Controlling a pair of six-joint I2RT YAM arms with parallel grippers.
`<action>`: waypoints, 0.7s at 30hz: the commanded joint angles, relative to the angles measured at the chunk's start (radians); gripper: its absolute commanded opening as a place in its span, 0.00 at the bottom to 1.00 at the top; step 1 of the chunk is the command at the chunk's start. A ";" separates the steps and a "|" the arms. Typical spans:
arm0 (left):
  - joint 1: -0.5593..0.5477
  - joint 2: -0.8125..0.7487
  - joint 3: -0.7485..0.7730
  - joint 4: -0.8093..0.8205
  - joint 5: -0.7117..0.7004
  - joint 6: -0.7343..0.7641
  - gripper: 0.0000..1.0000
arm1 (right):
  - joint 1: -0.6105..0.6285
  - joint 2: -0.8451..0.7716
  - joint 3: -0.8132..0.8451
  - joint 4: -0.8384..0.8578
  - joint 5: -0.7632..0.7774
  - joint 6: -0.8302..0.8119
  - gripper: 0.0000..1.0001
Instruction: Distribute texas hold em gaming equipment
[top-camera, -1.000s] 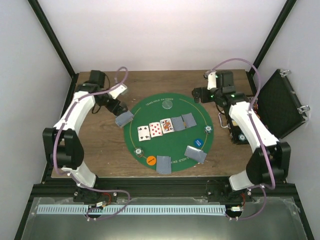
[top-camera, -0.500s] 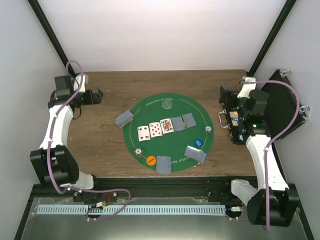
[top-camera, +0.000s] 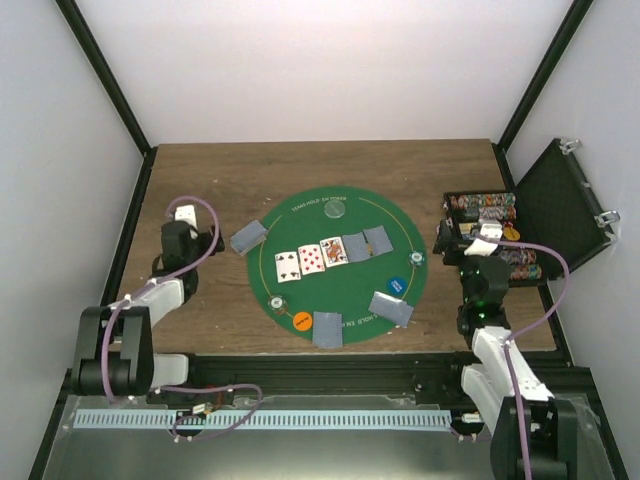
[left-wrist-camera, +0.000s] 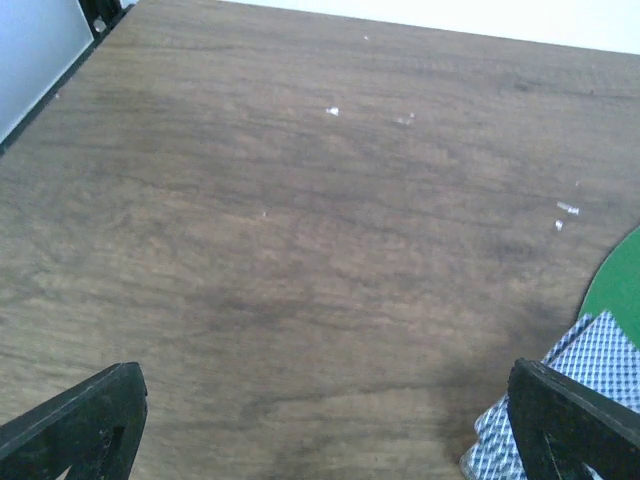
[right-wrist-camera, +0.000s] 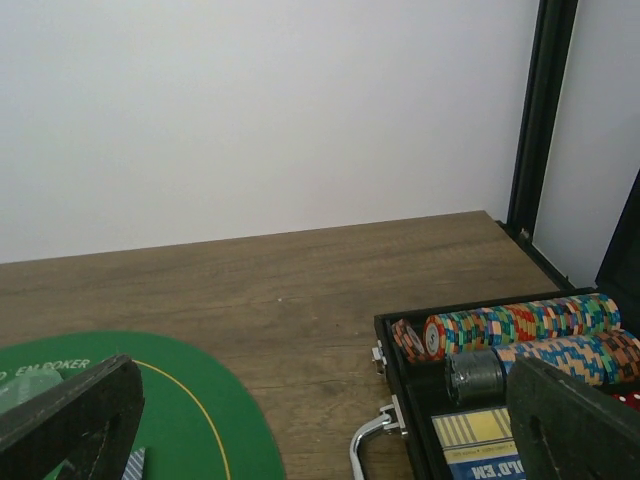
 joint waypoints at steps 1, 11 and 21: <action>-0.004 0.066 -0.151 0.506 0.031 0.007 1.00 | -0.005 0.066 -0.063 0.280 0.026 -0.036 1.00; -0.012 0.059 -0.245 0.740 -0.087 0.060 1.00 | -0.005 0.443 -0.146 0.704 -0.045 -0.046 1.00; -0.015 0.280 -0.294 1.068 -0.045 0.102 1.00 | -0.004 0.724 -0.050 0.820 -0.233 -0.129 1.00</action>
